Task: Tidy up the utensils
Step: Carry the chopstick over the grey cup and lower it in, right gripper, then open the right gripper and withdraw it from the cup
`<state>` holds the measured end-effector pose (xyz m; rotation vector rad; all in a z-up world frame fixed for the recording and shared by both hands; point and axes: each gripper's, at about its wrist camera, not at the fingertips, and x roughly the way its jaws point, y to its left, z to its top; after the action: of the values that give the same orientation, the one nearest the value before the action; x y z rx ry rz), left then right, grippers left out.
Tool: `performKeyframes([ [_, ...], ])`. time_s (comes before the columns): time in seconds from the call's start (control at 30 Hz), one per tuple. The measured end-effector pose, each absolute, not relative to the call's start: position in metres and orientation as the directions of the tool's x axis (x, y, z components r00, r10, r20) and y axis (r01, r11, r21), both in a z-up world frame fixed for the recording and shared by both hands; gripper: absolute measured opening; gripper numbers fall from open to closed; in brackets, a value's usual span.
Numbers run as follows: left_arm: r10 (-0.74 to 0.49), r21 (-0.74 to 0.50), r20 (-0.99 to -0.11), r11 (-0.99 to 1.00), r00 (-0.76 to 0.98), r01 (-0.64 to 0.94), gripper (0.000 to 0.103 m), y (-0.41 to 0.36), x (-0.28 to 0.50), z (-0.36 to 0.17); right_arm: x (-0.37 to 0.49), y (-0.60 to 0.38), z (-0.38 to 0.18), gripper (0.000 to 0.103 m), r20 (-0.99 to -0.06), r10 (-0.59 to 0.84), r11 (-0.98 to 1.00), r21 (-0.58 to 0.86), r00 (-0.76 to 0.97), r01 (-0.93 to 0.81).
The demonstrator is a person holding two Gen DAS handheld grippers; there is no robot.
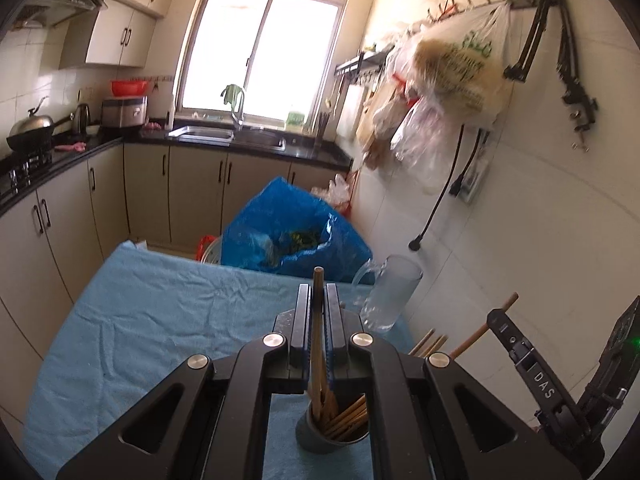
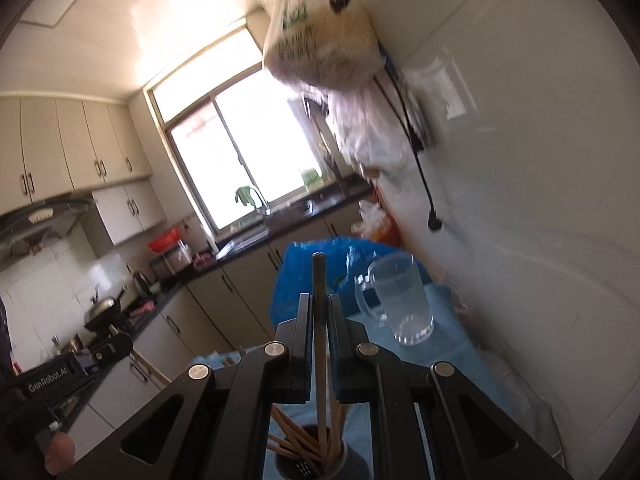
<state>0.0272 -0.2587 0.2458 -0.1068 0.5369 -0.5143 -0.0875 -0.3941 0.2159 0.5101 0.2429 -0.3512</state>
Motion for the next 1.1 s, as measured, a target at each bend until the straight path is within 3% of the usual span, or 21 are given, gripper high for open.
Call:
performKeyframes([
  [0.5, -0.465, -0.173, -0.549, 0.876, 0.694, 0.45, 0.007, -0.259, 0.034, 0.19, -0.07, -0.391, 0.161, 0.008, -0.428, -0.212, 0.807, 0.43, 0.879, 0.404],
  [1.1, -0.411, -0.116, -0.574, 0.897, 0.708, 0.426, 0.009, -0.265, 0.038, 0.171, -0.067, -0.391, 0.156, 0.008, -0.449, -0.199, 0.814, 0.42, 0.871, 0.402],
])
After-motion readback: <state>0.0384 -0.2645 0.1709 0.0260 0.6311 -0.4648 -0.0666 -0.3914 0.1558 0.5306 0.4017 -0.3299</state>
